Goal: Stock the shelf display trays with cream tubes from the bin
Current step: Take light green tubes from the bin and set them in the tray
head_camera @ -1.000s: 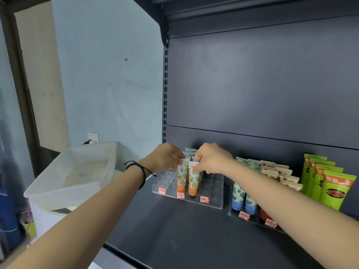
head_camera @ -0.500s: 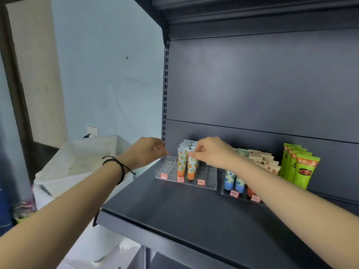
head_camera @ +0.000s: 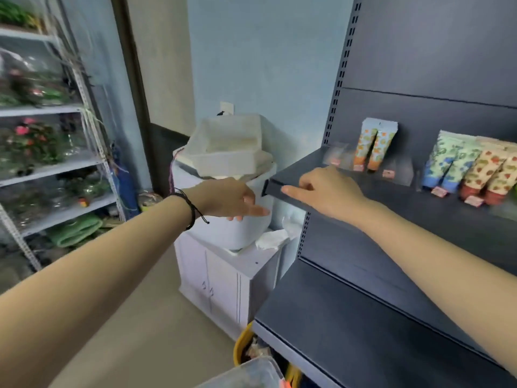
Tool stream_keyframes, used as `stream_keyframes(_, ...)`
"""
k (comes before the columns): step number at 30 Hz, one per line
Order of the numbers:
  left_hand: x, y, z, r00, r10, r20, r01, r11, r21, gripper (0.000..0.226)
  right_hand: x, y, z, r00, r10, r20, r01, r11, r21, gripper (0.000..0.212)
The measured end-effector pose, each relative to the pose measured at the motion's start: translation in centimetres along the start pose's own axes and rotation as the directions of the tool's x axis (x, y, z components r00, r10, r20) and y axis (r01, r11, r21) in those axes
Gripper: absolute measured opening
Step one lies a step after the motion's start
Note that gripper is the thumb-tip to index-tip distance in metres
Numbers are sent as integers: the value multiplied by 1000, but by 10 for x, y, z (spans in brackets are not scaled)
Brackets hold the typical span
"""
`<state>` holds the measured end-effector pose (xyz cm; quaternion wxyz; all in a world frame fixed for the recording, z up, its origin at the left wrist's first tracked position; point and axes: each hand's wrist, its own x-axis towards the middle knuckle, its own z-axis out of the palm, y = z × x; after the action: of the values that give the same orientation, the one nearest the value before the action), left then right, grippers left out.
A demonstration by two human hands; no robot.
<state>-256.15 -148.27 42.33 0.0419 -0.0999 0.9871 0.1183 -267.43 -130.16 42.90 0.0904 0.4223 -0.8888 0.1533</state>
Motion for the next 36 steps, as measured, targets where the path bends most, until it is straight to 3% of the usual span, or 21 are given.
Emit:
stream_keyframes(4, -33, -49, 59, 975, -88, 206, 96, 995, -27, 48, -20, -44, 68, 975, -99, 200, 83, 992, 91, 49)
stream_keyframes(8, -56, -94, 158, 892, -139, 431, 203, 973, -107, 50, -56, -53, 176, 865, -178, 469, 110, 980, 168, 40)
stream_keyframes(15, -65, -142, 363, 805, -210, 555, 431, 849, -305, 47, -133, -11, 376, 671, -89, 736, -67, 982, 179, 39)
stream_keyframes(21, -56, -153, 513, 768, -262, 584, 590, 642, -489, 40, -171, 21, 507, 563, 17, 826, -256, 954, 154, 47)
stream_keyframes(24, -45, -155, 579, 754, -302, 584, 646, 506, -572, 30, -186, 31, 565, 519, 56, 853, -357, 921, 157, 37)
stream_keyframes(31, -9, -146, 709, 614, -468, 635, 748, 89, -658, 23, -220, 66, 694, 521, 224, 824, -605, 778, 171, 20)
stream_keyframes(33, 2, -143, 736, 573, -521, 633, 743, 3, -670, 43, -228, 77, 721, 523, 294, 800, -664, 729, 166, 19)
stream_keyframes(36, 14, -138, 766, 552, -588, 592, 727, -9, -686, 53, -241, 84, 750, 523, 326, 788, -657, 742, 129, 25)
